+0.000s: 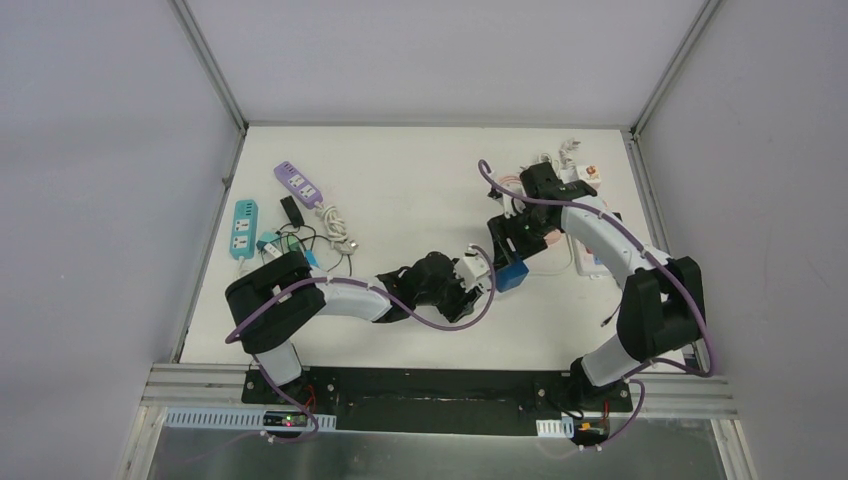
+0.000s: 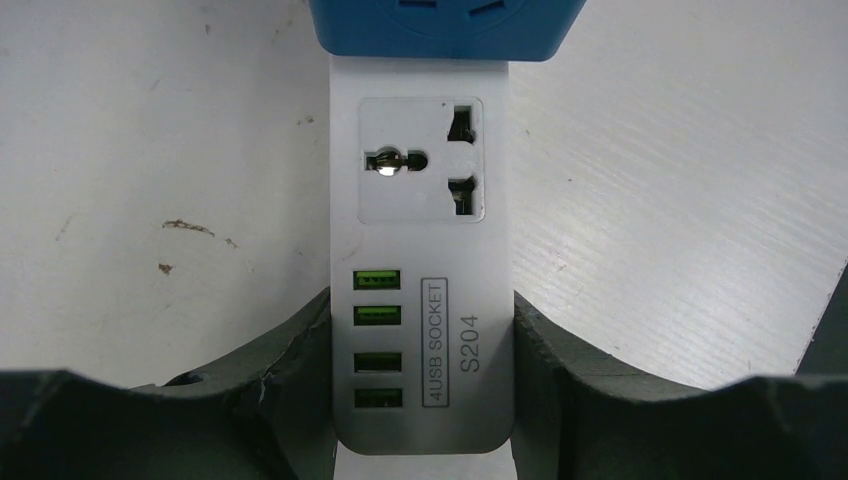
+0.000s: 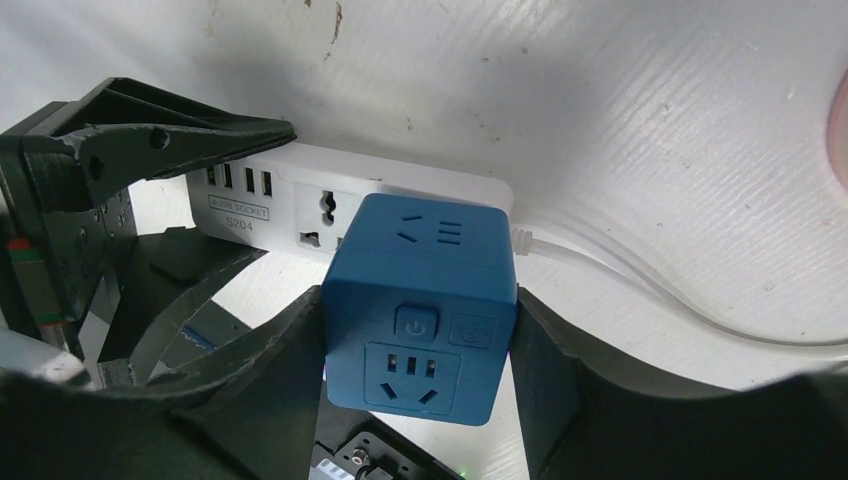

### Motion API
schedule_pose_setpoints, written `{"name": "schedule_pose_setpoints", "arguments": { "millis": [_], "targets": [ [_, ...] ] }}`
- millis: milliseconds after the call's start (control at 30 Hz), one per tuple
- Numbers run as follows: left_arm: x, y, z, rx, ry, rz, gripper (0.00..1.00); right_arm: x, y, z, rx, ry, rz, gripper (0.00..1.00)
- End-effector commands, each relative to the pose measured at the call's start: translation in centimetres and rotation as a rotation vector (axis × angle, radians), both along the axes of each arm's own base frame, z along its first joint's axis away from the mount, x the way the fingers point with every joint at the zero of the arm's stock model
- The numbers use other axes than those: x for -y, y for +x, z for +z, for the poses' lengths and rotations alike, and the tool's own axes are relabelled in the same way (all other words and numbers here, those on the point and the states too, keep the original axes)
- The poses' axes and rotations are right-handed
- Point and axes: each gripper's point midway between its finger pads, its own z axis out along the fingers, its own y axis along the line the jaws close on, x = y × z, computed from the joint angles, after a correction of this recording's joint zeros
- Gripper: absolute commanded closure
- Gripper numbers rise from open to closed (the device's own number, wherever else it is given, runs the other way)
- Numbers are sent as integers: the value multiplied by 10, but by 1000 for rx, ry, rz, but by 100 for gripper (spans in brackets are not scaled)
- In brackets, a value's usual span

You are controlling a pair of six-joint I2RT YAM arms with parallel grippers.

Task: Pull the plug off the socket
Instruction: Remove the plug from the socket.

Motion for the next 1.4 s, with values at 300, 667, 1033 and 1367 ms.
{"name": "schedule_pose_setpoints", "arguments": {
  "millis": [300, 667, 1033, 1367],
  "targets": [
    [1, 3, -7, -19, 27, -18, 100, -49, -31, 35, -7, 148, 164, 100],
    [-2, 1, -10, -52, 32, 7, 100, -30, -16, 27, 91, -23, 176, 100],
    [1, 0, -11, -56, 29, -13, 100, -2, -15, 33, 39, 110, 24, 100],
    [2, 0, -10, -65, 27, -9, 100, -45, -16, 49, 52, 112, 150, 100]
  ]
}}
